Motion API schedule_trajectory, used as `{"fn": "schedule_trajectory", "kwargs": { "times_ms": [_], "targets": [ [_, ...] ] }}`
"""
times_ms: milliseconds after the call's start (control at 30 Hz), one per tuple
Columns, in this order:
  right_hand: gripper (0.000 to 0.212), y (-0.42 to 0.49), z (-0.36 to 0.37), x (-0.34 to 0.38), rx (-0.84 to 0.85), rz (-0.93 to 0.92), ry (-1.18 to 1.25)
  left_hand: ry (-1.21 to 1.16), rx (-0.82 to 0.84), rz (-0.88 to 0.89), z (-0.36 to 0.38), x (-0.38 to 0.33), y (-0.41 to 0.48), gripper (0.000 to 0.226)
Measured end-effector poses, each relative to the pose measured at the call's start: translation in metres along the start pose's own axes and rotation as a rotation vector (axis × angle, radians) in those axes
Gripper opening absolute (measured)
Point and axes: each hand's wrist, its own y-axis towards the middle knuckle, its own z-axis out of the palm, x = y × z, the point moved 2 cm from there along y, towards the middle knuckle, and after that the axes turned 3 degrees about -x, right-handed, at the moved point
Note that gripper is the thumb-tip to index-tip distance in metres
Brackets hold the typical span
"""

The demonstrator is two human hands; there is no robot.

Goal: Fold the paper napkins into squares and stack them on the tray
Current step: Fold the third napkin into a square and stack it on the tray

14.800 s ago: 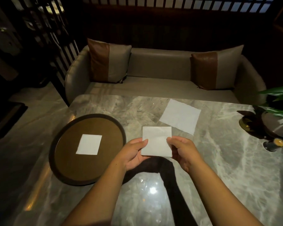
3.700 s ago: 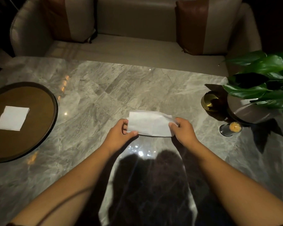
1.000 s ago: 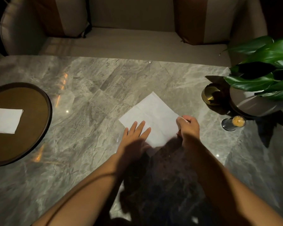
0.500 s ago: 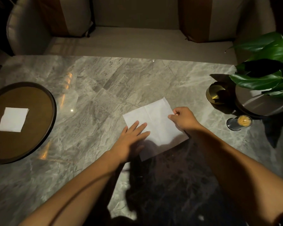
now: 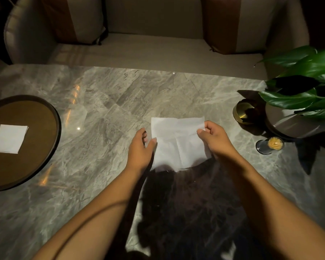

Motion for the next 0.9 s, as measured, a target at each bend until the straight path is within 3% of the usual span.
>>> {"fn": "schedule_trajectory", "kwargs": {
  "times_ms": [133, 233, 300, 433, 567, 633, 733, 833, 900],
  "targets": [
    [0.023, -0.003, 0.000, 0.013, 0.043, 0.051, 0.374, -0.401, 0.104, -0.283, 0.009, -0.008, 0.006, 0.067],
    [0.030, -0.005, 0.000, 0.018, 0.072, 0.130, 0.560, -0.544, 0.217, -0.417, 0.011, -0.007, 0.011, 0.056],
    [0.029, -0.007, -0.003, 0.021, 0.094, 0.179, 0.654, -0.597, 0.289, -0.452, 0.013, -0.009, 0.014, 0.057],
    [0.027, -0.012, -0.009, 0.028, 0.146, 0.236, 0.765, -0.689, 0.487, -0.483, 0.022, -0.019, 0.008, 0.092],
    [0.028, -0.017, -0.013, 0.027, 0.188, 0.298, 0.882, -0.859, 0.737, -0.498, 0.030, -0.028, -0.011, 0.073],
    [0.032, -0.018, -0.015, 0.025, 0.206, 0.304, 0.897, -0.942, 0.697, -0.485, 0.032, -0.033, -0.017, 0.057],
    [0.038, -0.016, -0.019, 0.020, 0.213, 0.284, 0.865, -0.966, 0.498, -0.416, 0.029, -0.041, -0.014, 0.039],
    [0.029, -0.012, -0.025, 0.015, 0.130, 0.234, 0.736, -0.896, 0.369, -0.351, 0.018, -0.045, -0.009, 0.033],
    [0.037, -0.010, -0.028, 0.016, 0.061, 0.197, 0.620, -0.863, 0.324, -0.329, 0.008, -0.045, -0.005, 0.026]
  ]
}}
